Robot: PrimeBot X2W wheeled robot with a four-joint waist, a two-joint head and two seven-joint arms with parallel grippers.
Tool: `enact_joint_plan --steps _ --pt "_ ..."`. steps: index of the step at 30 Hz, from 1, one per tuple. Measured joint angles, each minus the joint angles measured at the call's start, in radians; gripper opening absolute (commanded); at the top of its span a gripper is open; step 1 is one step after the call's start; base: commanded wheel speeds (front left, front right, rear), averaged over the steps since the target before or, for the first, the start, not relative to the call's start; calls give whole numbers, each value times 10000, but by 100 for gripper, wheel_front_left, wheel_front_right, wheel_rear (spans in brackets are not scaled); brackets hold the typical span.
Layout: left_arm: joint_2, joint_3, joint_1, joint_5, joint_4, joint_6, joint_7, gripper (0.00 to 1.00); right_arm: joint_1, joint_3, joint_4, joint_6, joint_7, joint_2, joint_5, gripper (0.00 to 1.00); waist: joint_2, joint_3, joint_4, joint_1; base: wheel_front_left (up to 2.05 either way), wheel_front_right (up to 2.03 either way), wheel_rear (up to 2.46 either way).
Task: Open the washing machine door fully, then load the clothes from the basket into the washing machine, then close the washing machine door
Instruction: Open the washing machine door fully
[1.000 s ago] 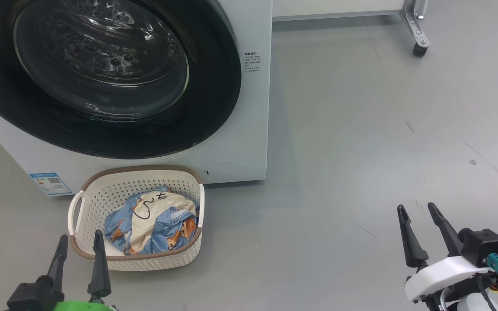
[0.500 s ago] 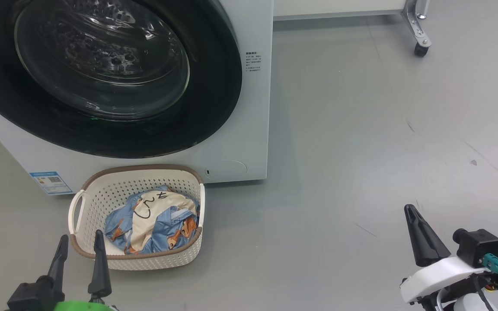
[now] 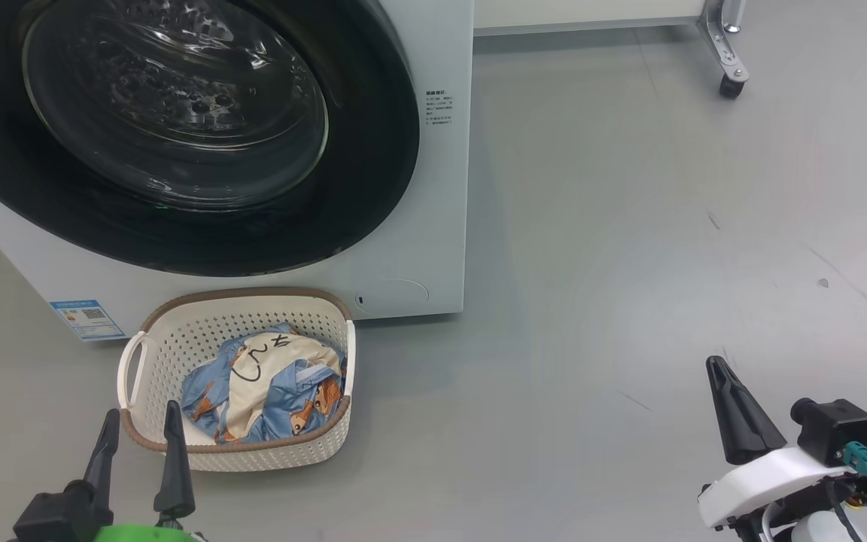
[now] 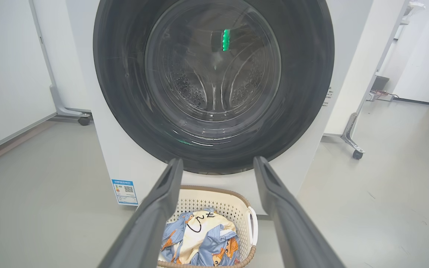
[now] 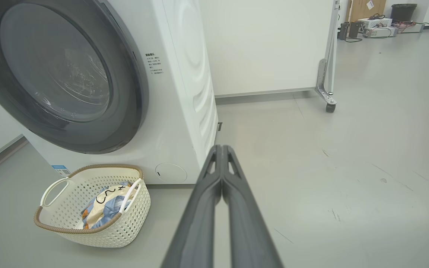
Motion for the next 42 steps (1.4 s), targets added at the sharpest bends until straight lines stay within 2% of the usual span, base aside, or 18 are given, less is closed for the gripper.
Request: enact_joint_plan --steps 4,7,11,14,16,24,29,35,42 --pt "0 -17 0 0 0 0 0 100 0 29 4 0 0 15 46 0 0 14 10 0 0 0 0" --pt "-2 -13 0 0 -2 0 0 100 1 -213 2 0 0 286 612 0 0 43 17 0 0 0 0" --pt "-2 -12 -2 0 -61 0 0 100 9 -512 31 0 0 897 2034 0 0 161 21 0 0 0 0" --pt "-2 -19 -12 0 -98 0 0 100 9 -842 40 0 0 1461 3651 0 0 265 31 0 0 0 0" --pt "0 -21 -28 0 -125 0 0 100 -4 -1032 40 0 0 1565 4792 0 0 344 42 0 0 0 0" --pt "65 -52 -245 0 -240 0 0 100 -622 -1503 65 0 6 1384 8303 0 0 761 126 0 0 0 0" --pt "107 -33 -498 0 -451 0 -2 100 -1472 -2004 -272 0 568 1260 10153 0 0 1208 219 0 0 0 0" --pt "121 -52 -764 0 -518 0 -2 100 -2188 -2429 -439 0 1432 888 11532 0 0 1732 319 0 0 0 0" --pt "150 -134 -1070 0 -575 0 -2 100 -2806 -2685 -458 0 2587 305 12468 0 0 2300 490 0 0 0 0"
